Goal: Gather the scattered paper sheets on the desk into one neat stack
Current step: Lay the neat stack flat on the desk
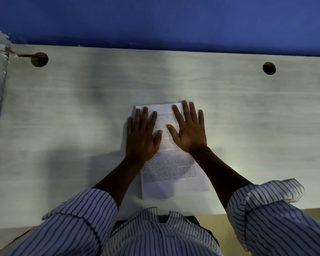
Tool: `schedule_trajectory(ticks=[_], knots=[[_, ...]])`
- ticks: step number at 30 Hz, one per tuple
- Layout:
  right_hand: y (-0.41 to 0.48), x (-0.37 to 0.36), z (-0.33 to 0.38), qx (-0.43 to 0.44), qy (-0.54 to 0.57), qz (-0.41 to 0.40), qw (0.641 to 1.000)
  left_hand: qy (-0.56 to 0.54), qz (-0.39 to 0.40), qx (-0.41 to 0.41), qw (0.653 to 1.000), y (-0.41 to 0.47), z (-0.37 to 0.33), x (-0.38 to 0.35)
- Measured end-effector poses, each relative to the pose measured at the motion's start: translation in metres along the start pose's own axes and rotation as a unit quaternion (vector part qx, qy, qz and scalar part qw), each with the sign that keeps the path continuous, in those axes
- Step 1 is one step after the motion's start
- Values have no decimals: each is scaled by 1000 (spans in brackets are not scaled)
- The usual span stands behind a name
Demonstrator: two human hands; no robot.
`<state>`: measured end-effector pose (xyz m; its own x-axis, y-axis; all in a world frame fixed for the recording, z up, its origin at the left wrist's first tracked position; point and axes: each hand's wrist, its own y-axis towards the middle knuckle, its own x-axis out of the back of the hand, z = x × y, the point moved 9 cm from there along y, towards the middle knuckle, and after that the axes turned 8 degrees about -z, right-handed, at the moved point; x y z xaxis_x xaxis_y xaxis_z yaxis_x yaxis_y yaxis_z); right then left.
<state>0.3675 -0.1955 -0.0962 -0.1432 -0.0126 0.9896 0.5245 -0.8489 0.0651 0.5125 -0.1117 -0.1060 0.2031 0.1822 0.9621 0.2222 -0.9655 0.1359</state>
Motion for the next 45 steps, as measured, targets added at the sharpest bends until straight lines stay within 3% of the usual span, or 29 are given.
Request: schedule_trajectory(ticks=[6,16,21,24,30,36,45], knots=[[-40,2,-16,-77,18,-10,997,12,3,-3,1000,1,-1,-6],[-81,8,-35,-91,90,-68,989,13,-9,-6,1000,1,-1,-7],[-80,6,-39,-84,81,-70,991,41,-5,110,993,-24,-2,-5],[-81,5,-39,-84,84,-68,991,44,-20,113,992,-84,-23,2],[-83,8,-27,-61,61,-49,995,34,-7,126,991,-124,-25,5],[-125,8,9,46,75,-39,995,25,-36,100,994,-124,-27,9],[-172,18,-18,-66,62,13,996,7,-45,93,995,-126,-29,11]])
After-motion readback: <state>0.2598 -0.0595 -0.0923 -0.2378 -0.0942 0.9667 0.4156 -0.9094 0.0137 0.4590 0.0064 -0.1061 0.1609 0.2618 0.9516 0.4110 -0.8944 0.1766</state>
